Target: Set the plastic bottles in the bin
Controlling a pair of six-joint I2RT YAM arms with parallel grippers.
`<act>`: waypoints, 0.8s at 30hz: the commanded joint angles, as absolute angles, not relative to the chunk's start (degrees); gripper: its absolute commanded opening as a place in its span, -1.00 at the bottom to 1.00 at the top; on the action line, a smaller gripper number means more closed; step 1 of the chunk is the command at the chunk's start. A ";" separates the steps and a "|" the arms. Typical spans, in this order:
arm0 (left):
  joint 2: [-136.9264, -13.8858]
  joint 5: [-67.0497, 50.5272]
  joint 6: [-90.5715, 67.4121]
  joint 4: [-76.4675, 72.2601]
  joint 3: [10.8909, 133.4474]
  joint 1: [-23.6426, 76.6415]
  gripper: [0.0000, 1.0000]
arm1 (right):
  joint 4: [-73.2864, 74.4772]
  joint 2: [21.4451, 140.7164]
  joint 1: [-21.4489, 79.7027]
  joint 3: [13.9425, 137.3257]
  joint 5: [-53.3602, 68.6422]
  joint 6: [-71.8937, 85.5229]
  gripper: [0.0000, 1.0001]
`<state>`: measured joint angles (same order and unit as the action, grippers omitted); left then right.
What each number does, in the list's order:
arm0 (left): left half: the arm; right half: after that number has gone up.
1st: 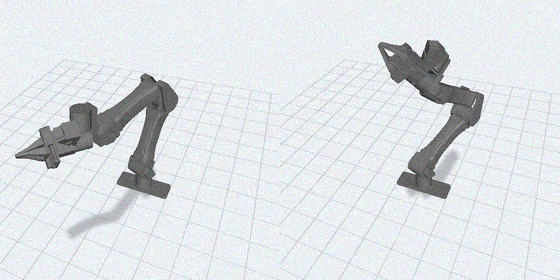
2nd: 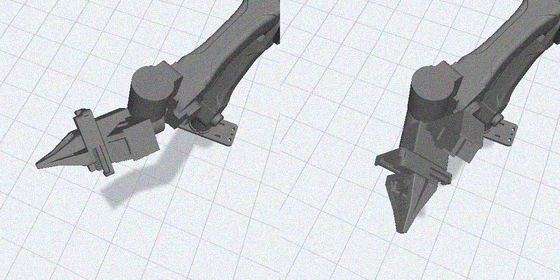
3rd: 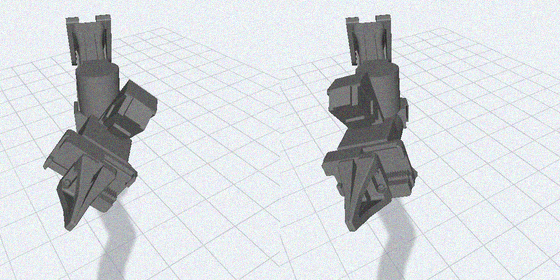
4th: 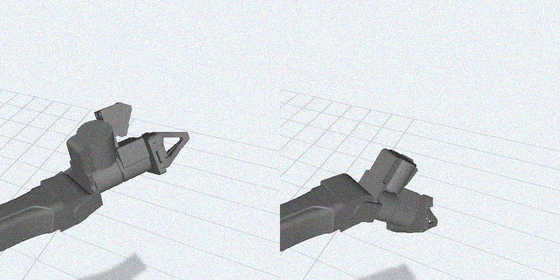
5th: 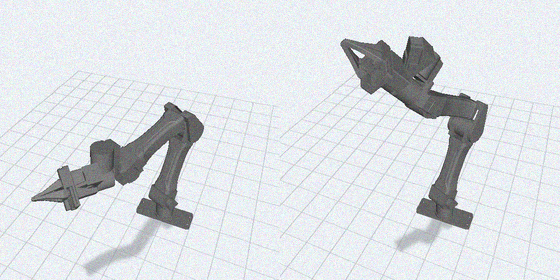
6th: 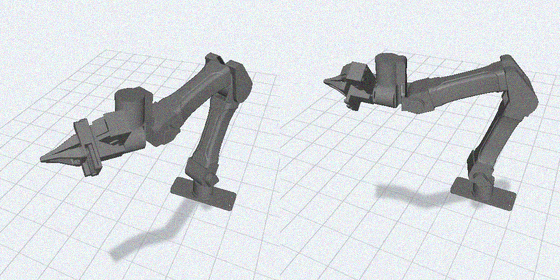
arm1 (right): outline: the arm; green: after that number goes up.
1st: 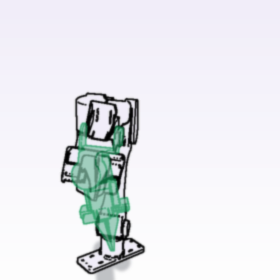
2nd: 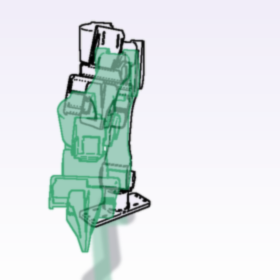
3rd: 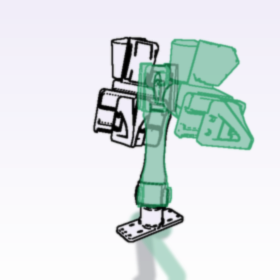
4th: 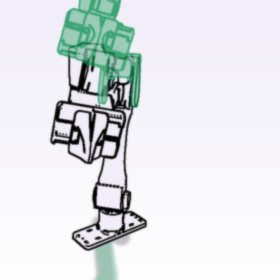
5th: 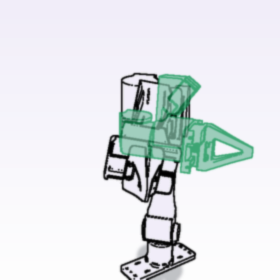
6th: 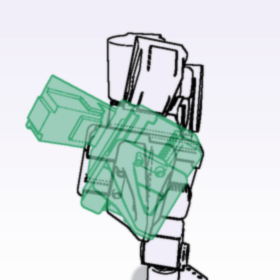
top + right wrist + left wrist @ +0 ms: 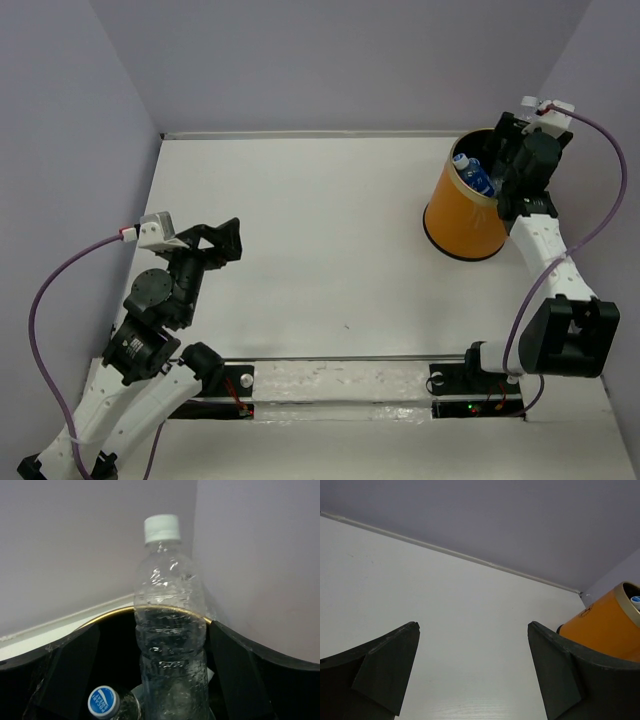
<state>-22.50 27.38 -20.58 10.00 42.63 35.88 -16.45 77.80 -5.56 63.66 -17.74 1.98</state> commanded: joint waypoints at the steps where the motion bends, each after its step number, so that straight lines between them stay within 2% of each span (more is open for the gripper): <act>1: -21.89 26.63 -19.16 7.73 42.19 35.42 0.98 | -4.68 74.27 -5.71 70.12 -25.81 7.38 0.90; 4: -20.57 26.72 -19.16 7.56 42.10 35.51 0.98 | 1.65 72.17 -5.71 71.11 -29.87 11.07 0.87; 8: -19.60 25.49 -19.16 7.47 42.01 35.42 0.98 | 6.76 69.17 -6.24 68.82 -34.27 13.36 0.69; 10: -19.25 24.44 -19.16 7.38 42.01 35.51 0.98 | 10.27 69.26 -8.07 67.51 -34.98 15.02 0.48; 12: -18.81 23.56 -19.25 7.12 42.01 35.42 0.98 | 12.99 69.61 -9.48 66.89 -34.19 16.77 0.38; 22: -16.53 23.20 -19.34 7.12 41.84 35.51 0.98 | 16.08 72.42 -14.85 65.66 -29.89 19.68 0.36; 24: -16.52 23.12 -19.34 7.12 41.84 35.42 0.98 | 16.00 73.21 -14.85 65.22 -25.35 21.17 0.02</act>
